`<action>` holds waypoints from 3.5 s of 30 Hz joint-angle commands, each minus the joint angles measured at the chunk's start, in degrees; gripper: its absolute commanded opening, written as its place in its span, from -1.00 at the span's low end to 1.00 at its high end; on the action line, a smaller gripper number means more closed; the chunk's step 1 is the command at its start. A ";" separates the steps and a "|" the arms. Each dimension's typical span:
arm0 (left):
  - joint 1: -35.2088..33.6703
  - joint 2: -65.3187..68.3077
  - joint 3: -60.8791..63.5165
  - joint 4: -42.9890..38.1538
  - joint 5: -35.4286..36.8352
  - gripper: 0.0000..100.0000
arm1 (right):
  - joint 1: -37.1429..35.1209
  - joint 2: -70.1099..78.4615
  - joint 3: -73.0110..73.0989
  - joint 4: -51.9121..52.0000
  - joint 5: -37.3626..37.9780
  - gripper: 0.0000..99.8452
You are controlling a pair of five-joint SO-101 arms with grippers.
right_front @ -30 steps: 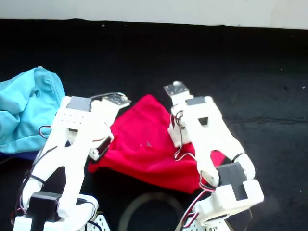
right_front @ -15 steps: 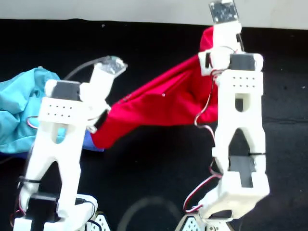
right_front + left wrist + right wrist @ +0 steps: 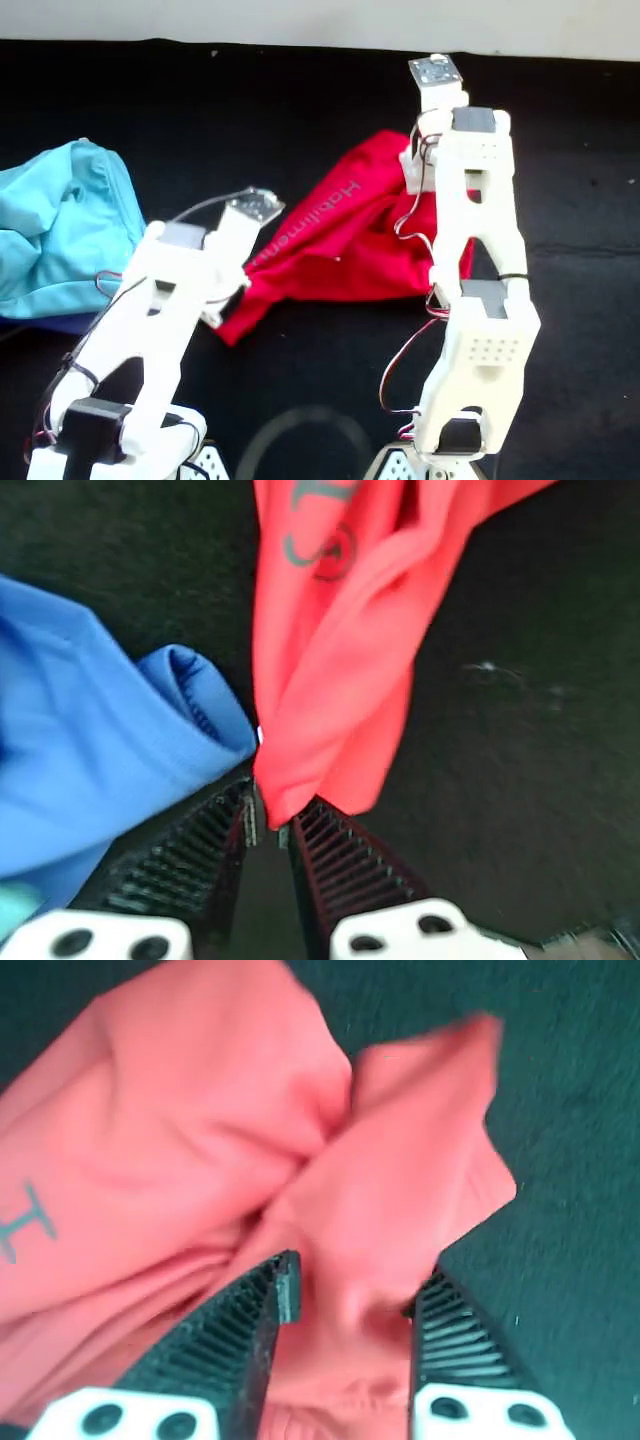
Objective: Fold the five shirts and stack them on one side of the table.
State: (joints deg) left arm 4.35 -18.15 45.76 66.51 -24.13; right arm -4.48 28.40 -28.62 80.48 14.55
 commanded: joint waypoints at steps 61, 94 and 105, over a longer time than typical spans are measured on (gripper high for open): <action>0.84 -1.98 -5.85 8.35 -0.35 -0.98 | -10.24 -9.71 -14.64 18.95 7.74 -0.99; 10.33 -1.54 -11.56 21.36 -0.26 -0.88 | 18.95 -79.87 70.73 12.70 28.48 -0.99; 9.63 -1.98 -20.26 26.55 -0.35 -0.52 | 29.23 -87.52 70.64 13.14 34.29 -0.97</action>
State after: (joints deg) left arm 15.34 -18.15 30.90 89.80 -24.22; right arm 22.77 -57.85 42.15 93.93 48.22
